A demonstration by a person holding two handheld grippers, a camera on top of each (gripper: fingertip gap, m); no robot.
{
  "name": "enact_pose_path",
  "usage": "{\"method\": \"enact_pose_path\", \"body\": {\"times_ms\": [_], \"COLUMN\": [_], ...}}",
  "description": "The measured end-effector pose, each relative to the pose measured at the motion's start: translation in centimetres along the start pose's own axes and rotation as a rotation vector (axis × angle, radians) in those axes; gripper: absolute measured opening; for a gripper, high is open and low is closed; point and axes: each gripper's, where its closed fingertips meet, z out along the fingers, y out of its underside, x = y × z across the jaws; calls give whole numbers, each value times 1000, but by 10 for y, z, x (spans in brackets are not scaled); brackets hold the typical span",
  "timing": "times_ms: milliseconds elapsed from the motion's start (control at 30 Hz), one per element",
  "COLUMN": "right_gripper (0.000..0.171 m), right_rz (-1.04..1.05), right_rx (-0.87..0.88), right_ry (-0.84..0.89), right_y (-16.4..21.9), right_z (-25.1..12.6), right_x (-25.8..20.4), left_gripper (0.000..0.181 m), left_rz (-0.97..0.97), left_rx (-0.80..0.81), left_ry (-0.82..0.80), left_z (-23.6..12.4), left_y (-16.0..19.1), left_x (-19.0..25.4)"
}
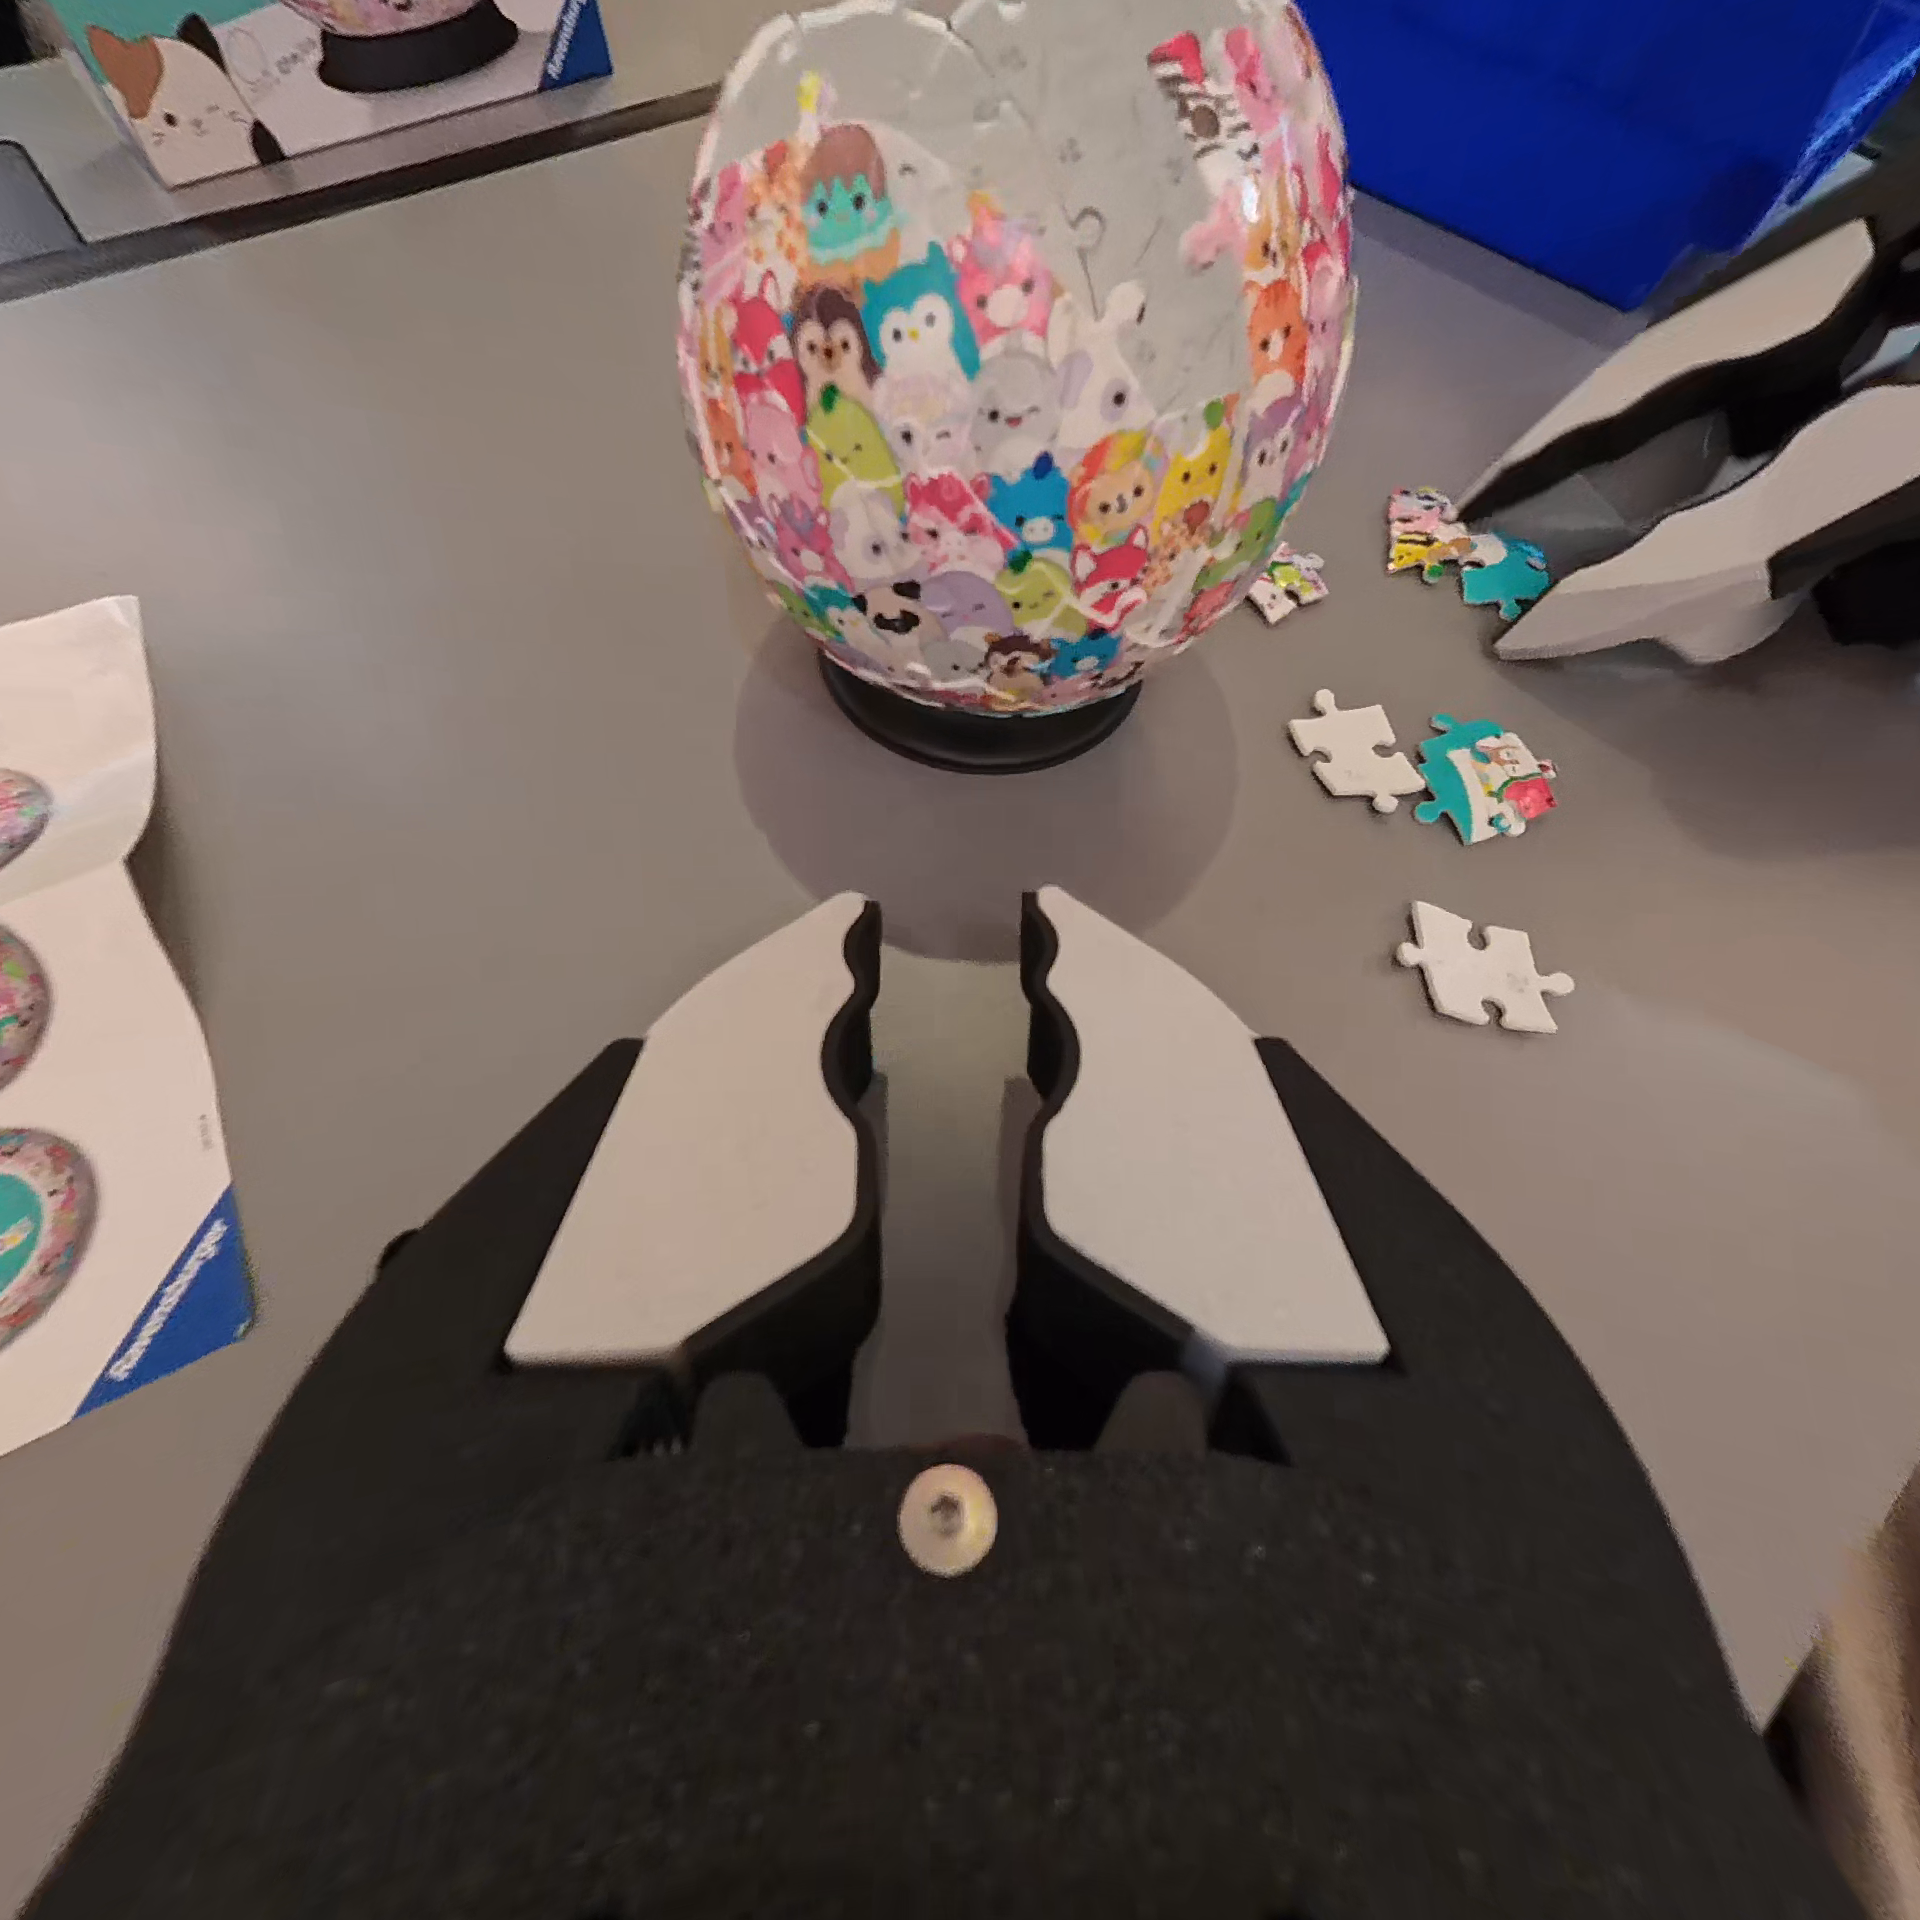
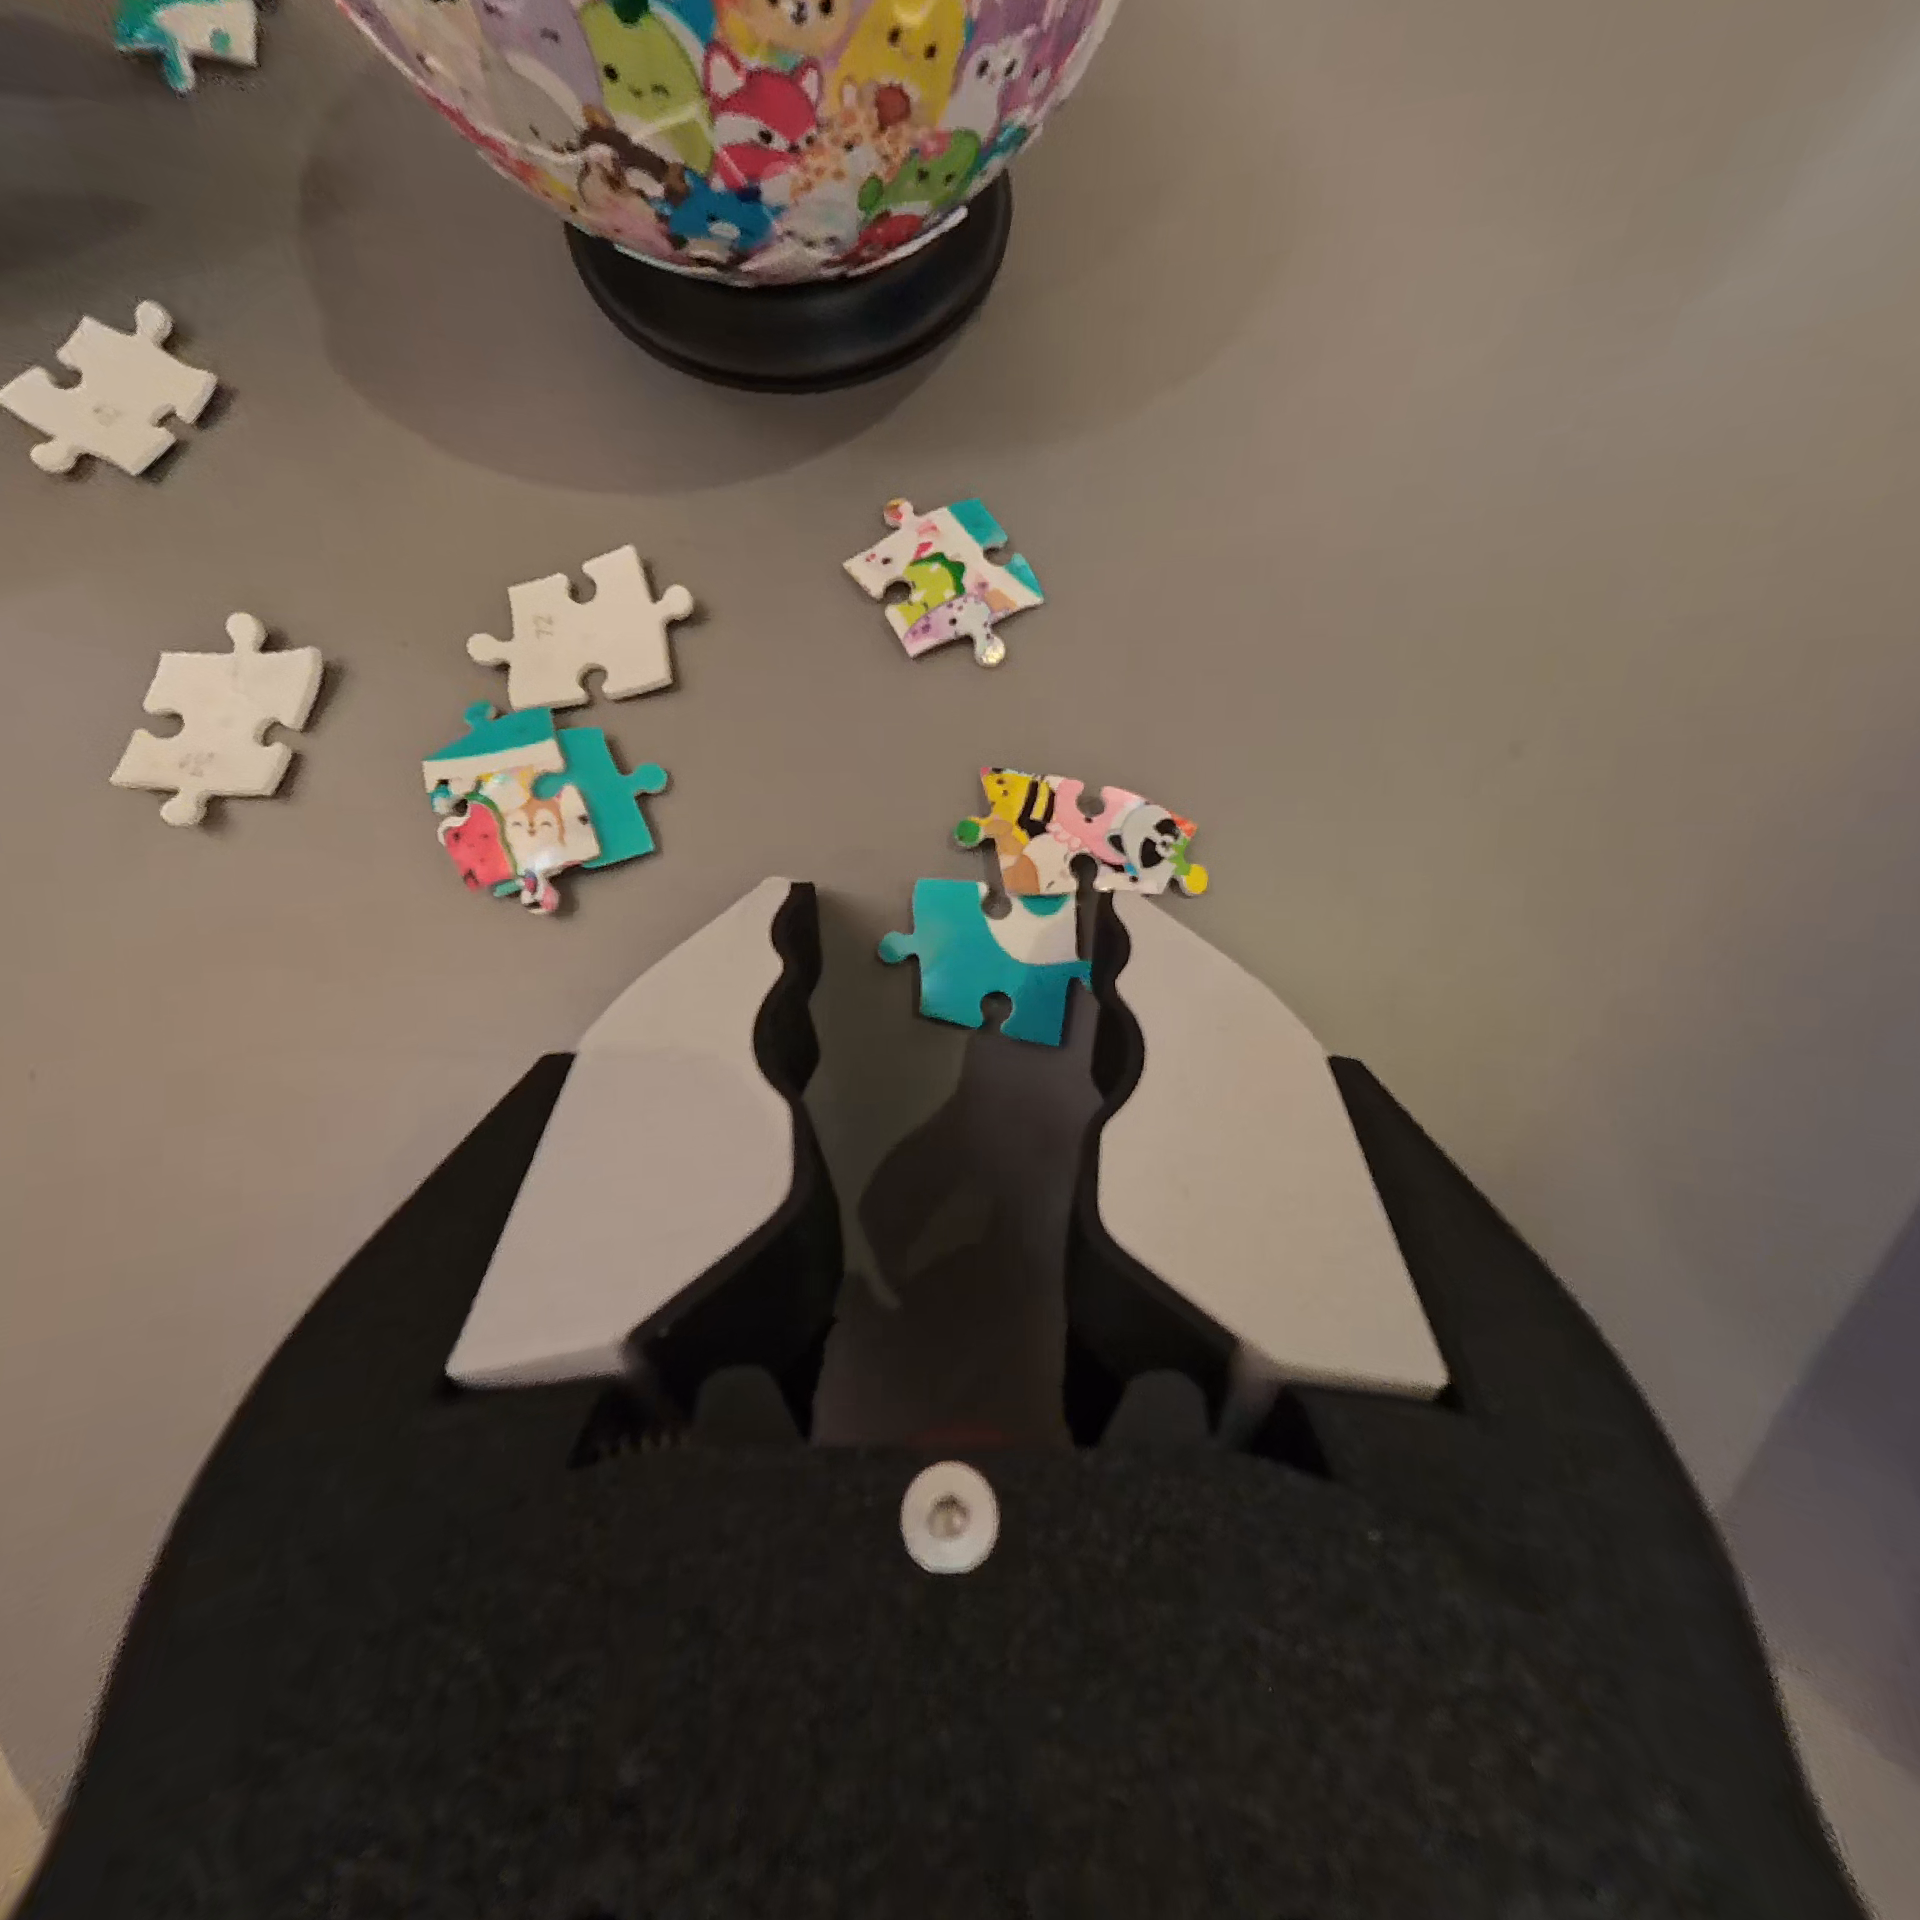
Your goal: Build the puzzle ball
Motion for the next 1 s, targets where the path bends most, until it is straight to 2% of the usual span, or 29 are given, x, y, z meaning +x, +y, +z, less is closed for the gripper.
{"method": "enact_pose_path", "body": {"times_ms": [100,200,267,333,400,500,533,633,800,867,1000], "right_gripper": [56,51,54,63,64,64,65,75,77,79,78], "right_rz": [-60,-137,-226,-327,-431,-543,-560,-610,-664,-691,-547], "right_rx": [5,97,139,106,81,4,-46,-284,-672,-735,-804], "right_ry": [-46,-159,-241,-340,-443,-554,-607,-714,-782,-786,-925], "right_y": [-19,-69,-106,-135,-161,-188,-192,-188,-174,-176,-180], "right_z": [-7,-28,-42,-48,-49,-41,-39,-28,-21,-22,-25], "right_x": [-5,-26,-43,-60,-74,-79,-81,-83,-79,-75,-93], "left_gripper": [25,25,23,22,22,28,36,77,84,85,92], "left_rz": [12,49,78,67,27,-20,-36,-76,-116,-119,-100], "left_rx": [-13,-4,21,52,78,101,115,120,127,138,149], "left_ry": [20,24,12,15,31,-29,-63,-115,-71,-54,-75], "left_z": [4,4,2,2,5,12,15,30,33,27,26], "left_y": [1,-2,-8,-15,-22,-31,-34,-40,-41,-41,-43], "left_x": [7,14,16,18,22,15,11,4,10,14,12]}}
